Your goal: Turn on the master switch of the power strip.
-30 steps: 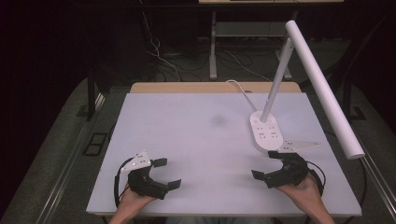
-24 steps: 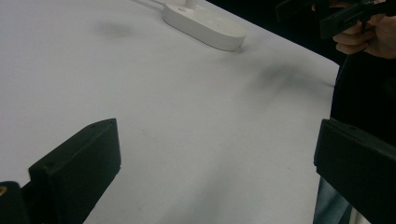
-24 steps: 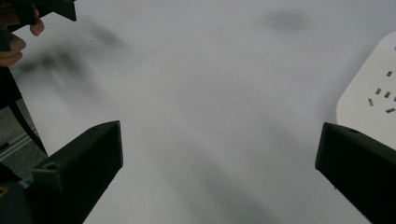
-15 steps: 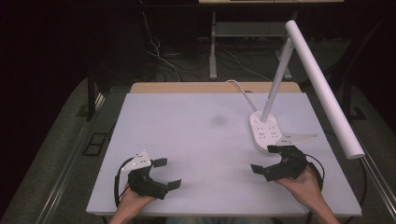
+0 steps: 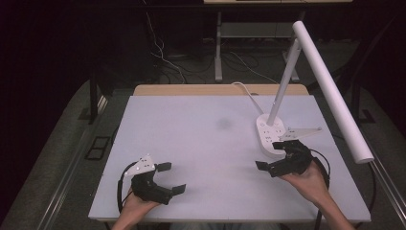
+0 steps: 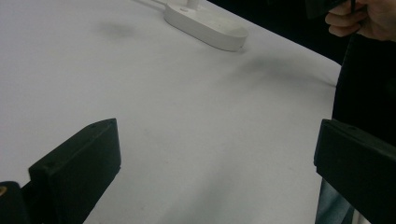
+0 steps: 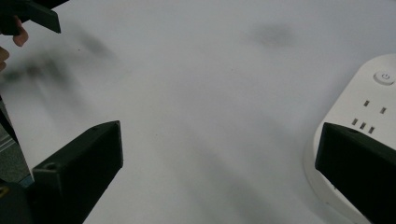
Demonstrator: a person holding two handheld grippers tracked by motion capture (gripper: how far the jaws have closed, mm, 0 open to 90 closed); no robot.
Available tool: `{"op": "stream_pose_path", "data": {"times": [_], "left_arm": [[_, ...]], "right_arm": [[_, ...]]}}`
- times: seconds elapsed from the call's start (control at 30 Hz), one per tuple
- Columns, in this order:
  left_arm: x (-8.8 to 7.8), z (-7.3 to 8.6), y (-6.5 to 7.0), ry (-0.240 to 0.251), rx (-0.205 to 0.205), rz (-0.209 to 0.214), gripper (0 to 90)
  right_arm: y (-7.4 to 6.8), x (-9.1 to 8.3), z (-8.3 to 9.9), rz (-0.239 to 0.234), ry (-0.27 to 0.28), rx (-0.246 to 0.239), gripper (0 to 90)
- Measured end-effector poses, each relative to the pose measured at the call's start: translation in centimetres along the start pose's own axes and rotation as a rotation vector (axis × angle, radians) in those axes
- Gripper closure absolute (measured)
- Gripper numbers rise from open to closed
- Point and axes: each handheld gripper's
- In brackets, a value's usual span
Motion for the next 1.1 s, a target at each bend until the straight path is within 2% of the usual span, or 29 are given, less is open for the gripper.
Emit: {"op": "stream_pose_path", "data": {"times": [0.47, 0.6, 1.1], "left_arm": [[0.0, 0.0, 0.0, -0.009, 0.004, -0.001, 0.0], [0.0, 0.0, 0.0, -0.009, 0.004, -0.003, 0.0], [0.0, 0.0, 0.0, -0.002, 0.001, -0.002, 0.0]], "right_arm": [[0.4, 0.7, -2.2, 0.021, -0.026, -0.022, 0.3], [0.6, 1.0, -2.8, 0.041, -0.043, -0.042, 0.3], [1.7, 2.0, -4.3, 0.088, -0.072, -0.036, 0.3]]}}
Point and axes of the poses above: each handheld gripper's, and its own axes: x roughly forward along the jaws, z roughly out of its underside, y roughly to its right, and after that the axes turned 8 degrees about x, right-handed
